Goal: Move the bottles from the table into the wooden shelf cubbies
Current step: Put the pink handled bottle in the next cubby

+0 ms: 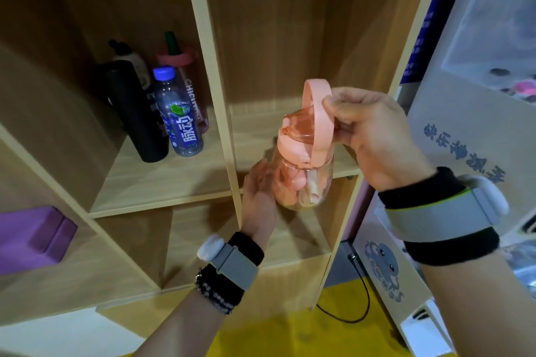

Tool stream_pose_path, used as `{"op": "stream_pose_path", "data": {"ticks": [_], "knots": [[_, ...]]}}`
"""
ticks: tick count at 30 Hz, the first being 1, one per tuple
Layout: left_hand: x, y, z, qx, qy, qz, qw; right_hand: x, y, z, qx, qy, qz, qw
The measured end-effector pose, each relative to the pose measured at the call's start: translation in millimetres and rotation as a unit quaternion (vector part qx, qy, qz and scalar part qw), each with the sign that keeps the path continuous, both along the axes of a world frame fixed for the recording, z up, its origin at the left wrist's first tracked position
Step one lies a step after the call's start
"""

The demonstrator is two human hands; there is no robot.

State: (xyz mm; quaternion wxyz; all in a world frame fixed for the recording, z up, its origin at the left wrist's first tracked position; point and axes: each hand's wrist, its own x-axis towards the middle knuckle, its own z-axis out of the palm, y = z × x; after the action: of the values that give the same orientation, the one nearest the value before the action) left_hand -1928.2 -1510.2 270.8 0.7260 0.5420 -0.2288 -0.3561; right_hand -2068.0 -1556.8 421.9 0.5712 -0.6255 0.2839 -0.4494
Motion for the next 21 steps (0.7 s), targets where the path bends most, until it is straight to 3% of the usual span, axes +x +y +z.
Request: {"op": "stream_pose_path", "data": {"ticks": [6, 14, 21], "knots": [[16.1, -13.0, 7.3, -0.020, -0.050, -0.001, 0.999, 18.3, -16.6, 11.5, -0.008, 0.013, 0.013, 1.000], [28.7, -16.9, 4.5, 0.007, -0.187, -0.060, 0.981, 38.2, -29.7, 12.4, -0.006, 0.021, 0.024, 0.999], [40.3, -31.0, -9.6, 0.021, -0.224, -0.057, 0.973, 44.4, -38.2, 7.9, -0.005, 0.038, 0.026, 0.999]]}}
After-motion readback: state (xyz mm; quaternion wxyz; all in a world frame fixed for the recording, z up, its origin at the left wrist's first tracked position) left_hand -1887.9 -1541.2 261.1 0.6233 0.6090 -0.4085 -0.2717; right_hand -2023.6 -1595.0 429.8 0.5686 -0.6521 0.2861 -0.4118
